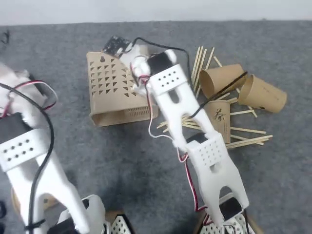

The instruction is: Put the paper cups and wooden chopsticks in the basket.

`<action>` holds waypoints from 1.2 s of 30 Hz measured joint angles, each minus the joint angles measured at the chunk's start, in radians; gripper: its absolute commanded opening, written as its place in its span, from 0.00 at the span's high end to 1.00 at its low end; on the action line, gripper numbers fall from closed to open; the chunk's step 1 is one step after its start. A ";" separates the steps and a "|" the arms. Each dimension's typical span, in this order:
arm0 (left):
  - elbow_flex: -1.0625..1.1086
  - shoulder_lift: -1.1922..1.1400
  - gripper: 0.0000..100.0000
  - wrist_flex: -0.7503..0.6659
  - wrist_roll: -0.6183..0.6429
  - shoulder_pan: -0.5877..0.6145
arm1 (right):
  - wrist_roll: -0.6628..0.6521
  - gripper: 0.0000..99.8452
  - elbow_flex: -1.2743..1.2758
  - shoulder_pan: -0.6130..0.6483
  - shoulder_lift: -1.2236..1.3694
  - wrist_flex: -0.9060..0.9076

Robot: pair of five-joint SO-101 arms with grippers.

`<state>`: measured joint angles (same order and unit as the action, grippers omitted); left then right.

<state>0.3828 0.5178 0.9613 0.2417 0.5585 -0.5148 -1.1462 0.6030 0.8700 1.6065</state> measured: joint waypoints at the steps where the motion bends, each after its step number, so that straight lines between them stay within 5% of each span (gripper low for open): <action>1: 0.003 0.000 0.98 0.000 0.000 0.000 | 0.000 0.99 0.000 0.009 0.008 0.000; 26: 0.011 -0.003 0.98 -0.080 0.000 -0.058 | 0.060 0.99 -0.048 0.020 0.041 0.141; 32: 0.196 -0.005 0.98 -0.106 0.002 -0.138 | 0.060 0.99 -0.091 0.029 -0.029 0.146; 36: 0.410 -0.005 0.98 -0.273 0.008 -0.244 | 0.040 0.99 -0.127 -0.017 -0.124 0.140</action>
<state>0.7925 0.5132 0.6882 0.2493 0.3145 -0.4749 -1.2735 0.5861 0.7457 1.7461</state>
